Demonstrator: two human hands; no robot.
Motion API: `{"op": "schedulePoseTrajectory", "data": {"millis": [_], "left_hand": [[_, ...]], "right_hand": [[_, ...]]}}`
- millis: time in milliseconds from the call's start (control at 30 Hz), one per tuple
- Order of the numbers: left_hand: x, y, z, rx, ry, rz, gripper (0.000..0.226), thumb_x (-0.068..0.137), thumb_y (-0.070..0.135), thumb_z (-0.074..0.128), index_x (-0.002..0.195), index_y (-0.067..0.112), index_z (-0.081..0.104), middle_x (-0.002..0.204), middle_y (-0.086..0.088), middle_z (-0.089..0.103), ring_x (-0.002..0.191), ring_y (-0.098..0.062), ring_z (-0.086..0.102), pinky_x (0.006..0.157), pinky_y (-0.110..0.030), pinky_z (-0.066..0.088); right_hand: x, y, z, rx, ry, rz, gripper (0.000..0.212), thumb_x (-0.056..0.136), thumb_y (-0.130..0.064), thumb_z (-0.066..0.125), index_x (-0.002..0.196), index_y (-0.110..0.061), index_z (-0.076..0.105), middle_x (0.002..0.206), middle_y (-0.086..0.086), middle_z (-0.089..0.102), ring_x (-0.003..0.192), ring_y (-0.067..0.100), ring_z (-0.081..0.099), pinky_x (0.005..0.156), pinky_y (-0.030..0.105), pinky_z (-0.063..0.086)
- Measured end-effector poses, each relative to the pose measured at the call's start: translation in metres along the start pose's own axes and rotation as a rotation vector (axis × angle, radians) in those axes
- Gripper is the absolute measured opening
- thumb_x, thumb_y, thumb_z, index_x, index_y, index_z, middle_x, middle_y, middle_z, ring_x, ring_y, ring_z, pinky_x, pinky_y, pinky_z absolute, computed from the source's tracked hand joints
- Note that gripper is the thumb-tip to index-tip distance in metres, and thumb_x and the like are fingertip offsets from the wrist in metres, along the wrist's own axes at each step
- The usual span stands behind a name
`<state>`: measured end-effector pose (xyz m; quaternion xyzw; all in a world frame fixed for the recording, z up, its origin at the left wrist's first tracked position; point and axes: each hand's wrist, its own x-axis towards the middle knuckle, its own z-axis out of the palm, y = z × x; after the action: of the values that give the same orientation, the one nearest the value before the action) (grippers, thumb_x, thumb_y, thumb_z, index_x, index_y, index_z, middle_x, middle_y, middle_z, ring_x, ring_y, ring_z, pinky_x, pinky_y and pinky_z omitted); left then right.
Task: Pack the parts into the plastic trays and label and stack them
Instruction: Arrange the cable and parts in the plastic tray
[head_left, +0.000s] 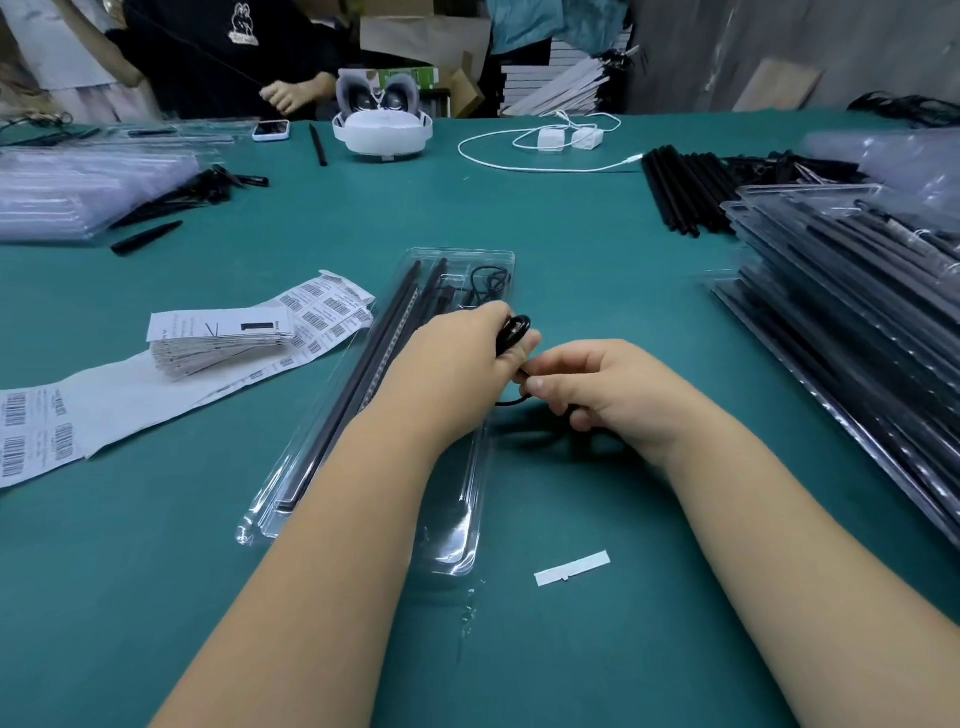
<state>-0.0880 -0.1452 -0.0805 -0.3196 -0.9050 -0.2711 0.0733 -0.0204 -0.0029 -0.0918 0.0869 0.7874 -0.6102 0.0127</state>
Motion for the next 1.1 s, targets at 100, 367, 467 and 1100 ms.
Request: {"op": "schedulePoseTrajectory", "data": {"millis": [100, 367, 467, 1100], "left_hand": [[0.0, 0.004, 0.001, -0.226, 0.152, -0.031, 0.03, 0.097, 0.039, 0.046, 0.086, 0.013, 0.056, 0.075, 0.001, 0.064, 0.077, -0.019, 0.059, 0.071, -0.033, 0.044], [0.004, 0.017, -0.012, -1.58, 0.171, -0.304, 0.038, 0.099, 0.042, 0.04, 0.073, 0.015, 0.047, 0.044, 0.004, 0.039, 0.041, -0.013, 0.045, 0.048, -0.025, 0.048], [0.003, 0.02, -0.012, -1.729, 0.09, -0.356, 0.041, 0.097, 0.05, 0.039, 0.071, 0.018, 0.044, 0.046, 0.006, 0.031, 0.037, -0.009, 0.028, 0.035, -0.016, 0.028], [-0.007, 0.024, -0.005, -0.181, -0.034, 0.024, 0.037, 0.08, 0.02, 0.055, 0.114, 0.03, 0.045, 0.066, 0.011, 0.05, 0.055, 0.0, 0.046, 0.045, -0.013, 0.036]], "right_hand": [[-0.001, 0.0, 0.0, -0.02, 0.006, 0.0, 0.013, 0.084, -0.01, 0.068, 0.083, -0.022, 0.07, 0.085, 0.0, 0.068, 0.055, -0.002, 0.05, 0.05, 0.012, 0.04], [-0.006, -0.008, -0.002, -0.1, -0.115, -0.114, 0.029, 0.077, -0.009, 0.074, 0.093, -0.032, 0.067, 0.083, -0.008, 0.069, 0.077, 0.004, 0.062, 0.078, 0.017, 0.049], [-0.009, -0.009, 0.0, -0.199, -0.151, -0.133, 0.021, 0.078, -0.014, 0.074, 0.09, -0.03, 0.07, 0.08, -0.005, 0.064, 0.071, 0.006, 0.054, 0.07, 0.013, 0.043], [-0.02, -0.022, 0.001, -0.224, 0.21, -0.584, 0.05, 0.067, -0.06, 0.058, 0.112, -0.04, 0.049, 0.064, -0.018, 0.043, 0.057, 0.004, 0.038, 0.059, 0.017, 0.034]]}}
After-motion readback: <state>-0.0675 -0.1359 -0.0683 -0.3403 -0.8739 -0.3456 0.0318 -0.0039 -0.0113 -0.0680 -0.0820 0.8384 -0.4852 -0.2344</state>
